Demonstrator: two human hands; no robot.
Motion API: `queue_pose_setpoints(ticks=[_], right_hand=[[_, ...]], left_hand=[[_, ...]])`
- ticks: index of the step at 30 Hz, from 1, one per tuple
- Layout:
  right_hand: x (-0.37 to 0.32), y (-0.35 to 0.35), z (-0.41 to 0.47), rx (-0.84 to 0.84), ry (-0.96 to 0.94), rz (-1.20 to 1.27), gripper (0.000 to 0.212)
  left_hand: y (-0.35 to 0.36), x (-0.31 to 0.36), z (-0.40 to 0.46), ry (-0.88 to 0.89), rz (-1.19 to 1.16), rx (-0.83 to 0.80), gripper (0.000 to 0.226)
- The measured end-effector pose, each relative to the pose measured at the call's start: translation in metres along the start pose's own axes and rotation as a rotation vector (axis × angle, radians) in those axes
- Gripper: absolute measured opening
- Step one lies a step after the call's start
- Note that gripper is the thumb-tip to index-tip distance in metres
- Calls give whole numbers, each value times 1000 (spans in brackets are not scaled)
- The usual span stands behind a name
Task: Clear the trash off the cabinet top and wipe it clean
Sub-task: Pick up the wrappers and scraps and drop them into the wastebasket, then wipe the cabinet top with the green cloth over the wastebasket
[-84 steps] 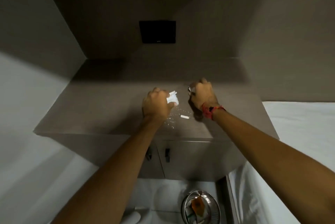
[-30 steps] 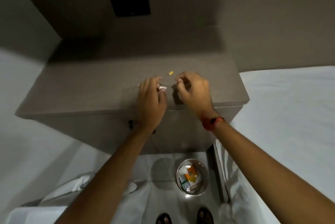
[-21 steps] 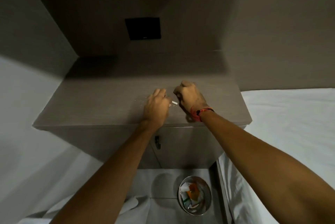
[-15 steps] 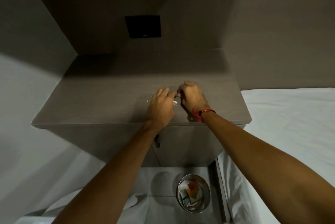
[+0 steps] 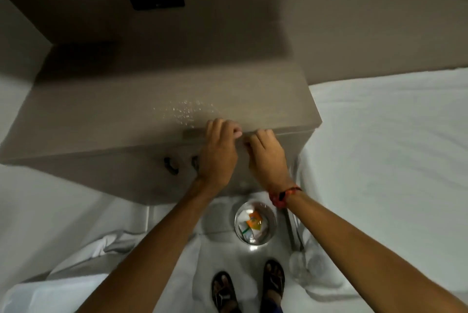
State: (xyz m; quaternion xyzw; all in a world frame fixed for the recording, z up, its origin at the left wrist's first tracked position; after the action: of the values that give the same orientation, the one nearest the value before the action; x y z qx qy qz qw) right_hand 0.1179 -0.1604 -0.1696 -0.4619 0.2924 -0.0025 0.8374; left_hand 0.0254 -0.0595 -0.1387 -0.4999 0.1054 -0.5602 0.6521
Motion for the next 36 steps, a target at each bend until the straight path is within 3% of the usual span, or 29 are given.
queue_pose_setpoints(ticks=[4,7,11,13,15,20,26,29,31,36], right_hand=[[38,39,-97,-249,278,24,12],[75,77,-149,-397,633,126,17],[117,132,-192,-392,991,264,9],[135,160,-204,-351,1095,298,4],[150,186,-214,-355,1121,292,12],[170,214,-240,-481,1058,216,19],[144,206,-234,-606,835,127,21],[109,200,-207,-719,611,16,32],[76,199,-184,-724,360,-56,41],[-49,206,-131,-723,-147,-28,46]], left_hand=[[53,-6,-88,-1,-79,-194,8],[107,-23,-152,-297,-183,-462,9],[178,-51,-207,-649,-257,-618,8],[212,-62,-223,-705,-281,-657,8],[242,-73,-236,-704,-275,-691,13],[270,-100,-264,-773,-241,-715,27],[220,-118,-267,-775,-246,-639,22],[174,-124,-253,-746,-241,-540,24],[139,-125,-241,-709,-204,-441,24],[23,-140,-230,-702,74,-132,29]])
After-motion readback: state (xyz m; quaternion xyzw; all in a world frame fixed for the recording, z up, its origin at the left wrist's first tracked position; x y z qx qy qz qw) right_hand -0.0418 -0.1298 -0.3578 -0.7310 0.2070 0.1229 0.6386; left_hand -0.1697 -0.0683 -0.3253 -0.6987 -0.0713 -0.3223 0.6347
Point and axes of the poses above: each hand's wrist, its own z-axis towards the middle knuckle, its own y-axis out of the palm, x = y × z, the point moved 1 cm from there along z, towards the middle knuckle, and after that the axes turned 3 degrees about -x, right-handed, at the moved point
